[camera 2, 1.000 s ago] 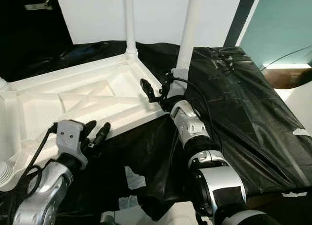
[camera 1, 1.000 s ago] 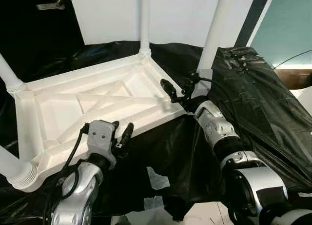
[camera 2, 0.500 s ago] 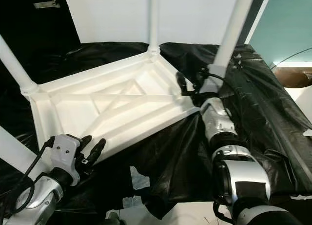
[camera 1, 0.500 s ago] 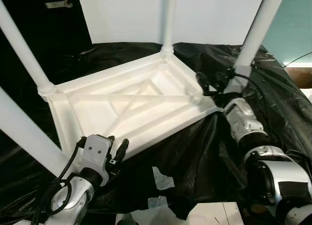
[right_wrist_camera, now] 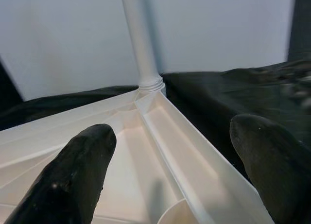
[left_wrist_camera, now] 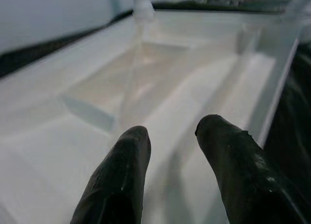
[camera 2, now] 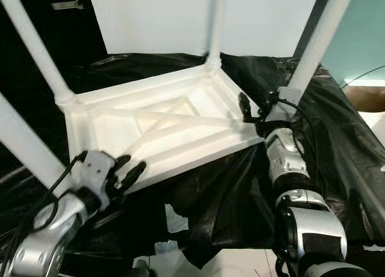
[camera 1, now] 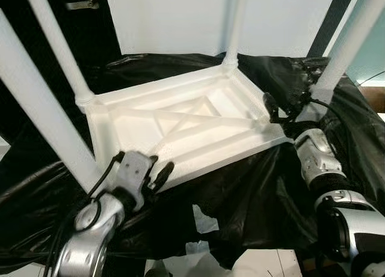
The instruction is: Building children table
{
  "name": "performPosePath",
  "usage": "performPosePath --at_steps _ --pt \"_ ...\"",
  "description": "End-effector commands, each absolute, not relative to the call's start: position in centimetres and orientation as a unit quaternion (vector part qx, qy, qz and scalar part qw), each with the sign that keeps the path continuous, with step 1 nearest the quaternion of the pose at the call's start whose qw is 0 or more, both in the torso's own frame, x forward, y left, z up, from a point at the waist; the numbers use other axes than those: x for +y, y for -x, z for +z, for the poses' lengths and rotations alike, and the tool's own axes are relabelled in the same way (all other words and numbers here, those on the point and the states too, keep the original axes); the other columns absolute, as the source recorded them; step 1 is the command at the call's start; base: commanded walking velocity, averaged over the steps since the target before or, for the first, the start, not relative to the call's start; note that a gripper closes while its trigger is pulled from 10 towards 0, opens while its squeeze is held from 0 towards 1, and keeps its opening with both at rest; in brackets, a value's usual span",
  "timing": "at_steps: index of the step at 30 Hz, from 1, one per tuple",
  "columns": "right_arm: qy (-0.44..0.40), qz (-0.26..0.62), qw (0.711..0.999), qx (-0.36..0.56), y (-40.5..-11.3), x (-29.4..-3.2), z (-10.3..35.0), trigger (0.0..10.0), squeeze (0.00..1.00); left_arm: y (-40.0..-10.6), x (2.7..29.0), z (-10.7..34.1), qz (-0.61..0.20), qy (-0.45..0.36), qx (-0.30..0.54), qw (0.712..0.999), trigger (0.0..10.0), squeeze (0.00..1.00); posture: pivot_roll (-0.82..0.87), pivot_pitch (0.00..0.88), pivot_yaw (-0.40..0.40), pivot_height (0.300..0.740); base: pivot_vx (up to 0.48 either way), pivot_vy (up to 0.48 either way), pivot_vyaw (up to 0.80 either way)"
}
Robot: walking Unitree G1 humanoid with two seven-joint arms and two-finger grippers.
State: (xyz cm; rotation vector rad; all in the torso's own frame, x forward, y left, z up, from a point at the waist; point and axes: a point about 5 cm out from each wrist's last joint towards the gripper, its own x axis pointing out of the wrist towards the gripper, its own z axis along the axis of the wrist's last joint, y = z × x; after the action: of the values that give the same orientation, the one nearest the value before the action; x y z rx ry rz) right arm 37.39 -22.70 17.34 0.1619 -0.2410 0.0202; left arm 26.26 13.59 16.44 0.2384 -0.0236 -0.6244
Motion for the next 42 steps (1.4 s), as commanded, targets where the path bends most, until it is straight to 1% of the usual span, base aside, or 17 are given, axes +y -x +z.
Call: performPosePath --at_steps 1,9,13,16,17,18,22,24,25,28,34,35,36,38,39,41,42 --pt "-0.083 -0.064 0.986 -0.128 -36.3 -25.7 16.8 10.0 0.0 -27.0 12.7 16.2 -0.323 -0.121 -0.015 0.939 10.0 0.0 0.18 0.064 -0.012 0.74 0.0 0.0 0.0" --pt "-0.042 -0.092 0.984 -0.144 -35.5 -26.0 16.6 10.0 0.0 -27.6 10.5 16.4 -0.349 -0.112 -0.032 0.93 10.0 0.0 0.15 0.065 -0.001 0.74 0.0 0.0 0.0" --pt "-0.024 -0.078 0.986 -0.148 -35.1 -25.0 16.3 10.0 0.0 -26.6 10.0 16.4 -0.362 -0.098 -0.034 0.926 10.0 0.0 0.15 0.069 0.0 0.74 0.0 0.0 0.0" --pt "-0.013 -0.022 0.99 -0.139 -35.0 -22.9 15.5 10.0 0.0 -25.0 10.1 16.3 -0.374 -0.078 -0.025 0.924 10.0 0.0 0.16 0.075 -0.001 0.74 0.0 0.0 0.0" --pt "-0.013 -0.022 0.99 -0.139 -35.0 -22.9 15.5 10.0 0.0 -25.0 10.1 16.3 -0.374 -0.078 -0.025 0.924 10.0 0.0 0.16 0.075 -0.001 0.74 0.0 0.0 0.0" --pt "-0.016 0.026 0.991 -0.127 -35.0 -21.3 14.9 10.0 0.0 -24.0 10.6 16.4 -0.38 -0.07 -0.019 0.922 10.0 0.0 0.16 0.078 -0.005 0.74 0.0 0.0 0.0" --pt "-0.012 0.096 0.989 -0.115 -34.8 -19.3 14.3 10.0 0.0 -22.5 11.4 16.7 -0.386 -0.062 -0.011 0.92 10.0 0.0 0.17 0.079 -0.016 0.74 0.0 0.0 0.0" --pt "-0.012 0.096 0.989 -0.115 -34.8 -19.3 14.3 10.0 0.0 -22.5 11.4 16.7 -0.386 -0.062 -0.011 0.92 10.0 0.0 0.17 0.079 -0.016 0.74 0.0 0.0 0.0" --pt "-0.01 0.13 0.986 -0.108 -34.7 -18.7 14.0 10.0 0.0 -21.6 11.9 16.8 -0.39 -0.06 -0.002 0.919 10.0 0.0 0.18 0.08 -0.023 0.74 0.0 0.0 0.0" --pt "-0.003 0.161 0.982 -0.099 -34.5 -18.5 13.8 10.0 0.0 -20.7 12.7 16.7 -0.392 -0.061 0.014 0.918 10.0 0.0 0.19 0.078 -0.027 0.74 0.0 0.0 0.0" --pt "0.004 0.187 0.978 -0.09 -34.4 -18.4 13.7 10.0 0.0 -19.8 13.5 16.5 -0.396 -0.066 0.031 0.916 10.0 0.0 0.19 0.077 -0.03 0.74 0.0 0.0 0.0" --pt "0.019 0.208 0.974 -0.083 -34.1 -18.6 13.7 10.0 0.0 -18.9 14.7 16.4 -0.397 -0.075 0.056 0.913 10.0 0.0 0.2 0.073 -0.032 0.74 0.0 0.0 0.0" --pt "0.019 0.208 0.974 -0.083 -34.1 -18.6 13.7 10.0 0.0 -18.9 14.7 16.4 -0.397 -0.075 0.056 0.913 10.0 0.0 0.2 0.073 -0.032 0.74 0.0 0.0 0.0" --pt "0.046 0.223 0.97 -0.08 -33.3 -19.0 13.5 10.0 0.0 -17.8 17.5 15.7 -0.388 -0.1 0.113 0.909 10.0 0.0 0.2 0.067 -0.031 0.74 0.0 0.0 0.0" --pt "0.046 0.223 0.97 -0.08 -33.3 -19.0 13.5 10.0 0.0 -17.8 17.5 15.7 -0.388 -0.1 0.113 0.909 10.0 0.0 0.2 0.067 -0.031 0.74 0.0 0.0 0.0" --pt "0.055 0.206 0.973 -0.087 -32.4 -19.3 13.3 10.0 0.0 -17.4 19.8 15.6 -0.358 -0.112 0.138 0.916 10.0 0.0 0.19 0.058 -0.028 0.74 0.0 0.0 0.0" --pt "0.055 0.206 0.973 -0.087 -32.4 -19.3 13.3 10.0 0.0 -17.4 19.8 15.6 -0.358 -0.112 0.138 0.916 10.0 0.0 0.19 0.058 -0.028 0.74 0.0 0.0 0.0"
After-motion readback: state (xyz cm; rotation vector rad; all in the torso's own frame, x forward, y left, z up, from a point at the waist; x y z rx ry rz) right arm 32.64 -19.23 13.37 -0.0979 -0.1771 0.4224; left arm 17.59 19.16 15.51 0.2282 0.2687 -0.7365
